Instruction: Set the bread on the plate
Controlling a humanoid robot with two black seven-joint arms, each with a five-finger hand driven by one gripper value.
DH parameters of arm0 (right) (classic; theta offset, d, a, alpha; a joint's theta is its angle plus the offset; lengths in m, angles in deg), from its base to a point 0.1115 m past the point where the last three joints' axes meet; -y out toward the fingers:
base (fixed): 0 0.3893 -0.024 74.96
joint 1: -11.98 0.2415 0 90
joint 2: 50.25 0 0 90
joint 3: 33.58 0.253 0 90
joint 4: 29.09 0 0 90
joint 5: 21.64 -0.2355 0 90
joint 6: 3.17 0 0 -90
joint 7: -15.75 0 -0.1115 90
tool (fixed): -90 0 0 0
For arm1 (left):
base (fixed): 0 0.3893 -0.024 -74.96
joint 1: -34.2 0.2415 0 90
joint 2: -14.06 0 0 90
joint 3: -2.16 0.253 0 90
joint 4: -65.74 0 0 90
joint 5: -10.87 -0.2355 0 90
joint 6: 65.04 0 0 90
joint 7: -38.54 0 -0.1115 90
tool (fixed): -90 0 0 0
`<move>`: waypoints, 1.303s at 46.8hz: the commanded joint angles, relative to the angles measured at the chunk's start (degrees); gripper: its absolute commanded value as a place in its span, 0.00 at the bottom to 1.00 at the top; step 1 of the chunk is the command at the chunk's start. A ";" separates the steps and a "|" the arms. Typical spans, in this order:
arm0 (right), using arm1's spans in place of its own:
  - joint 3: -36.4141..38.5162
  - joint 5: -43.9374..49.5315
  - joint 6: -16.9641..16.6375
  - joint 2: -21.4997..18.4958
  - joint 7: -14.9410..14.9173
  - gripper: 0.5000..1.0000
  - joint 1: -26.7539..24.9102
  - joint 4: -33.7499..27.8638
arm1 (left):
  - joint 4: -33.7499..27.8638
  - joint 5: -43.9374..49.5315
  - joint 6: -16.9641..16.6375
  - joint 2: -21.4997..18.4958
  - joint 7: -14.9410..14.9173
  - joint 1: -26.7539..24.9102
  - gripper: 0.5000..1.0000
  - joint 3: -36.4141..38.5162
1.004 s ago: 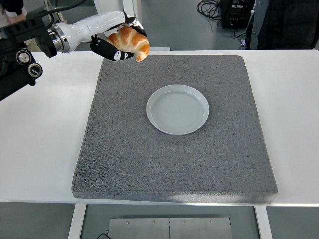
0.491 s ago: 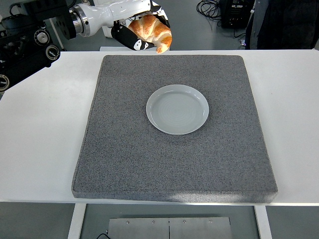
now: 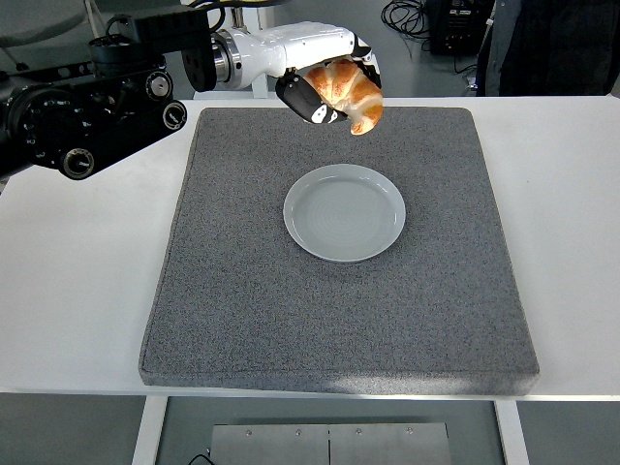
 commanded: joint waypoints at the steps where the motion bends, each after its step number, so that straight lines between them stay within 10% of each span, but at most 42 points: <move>1: 0.00 0.00 0.00 0.00 -0.01 1.00 0.00 0.02 | 1.58 -0.28 -0.05 1.91 0.03 0.28 0.00 0.18; 61: 0.00 0.00 0.00 0.00 -0.01 1.00 0.00 0.01 | 18.02 -1.07 -7.08 16.50 3.45 10.13 0.00 12.14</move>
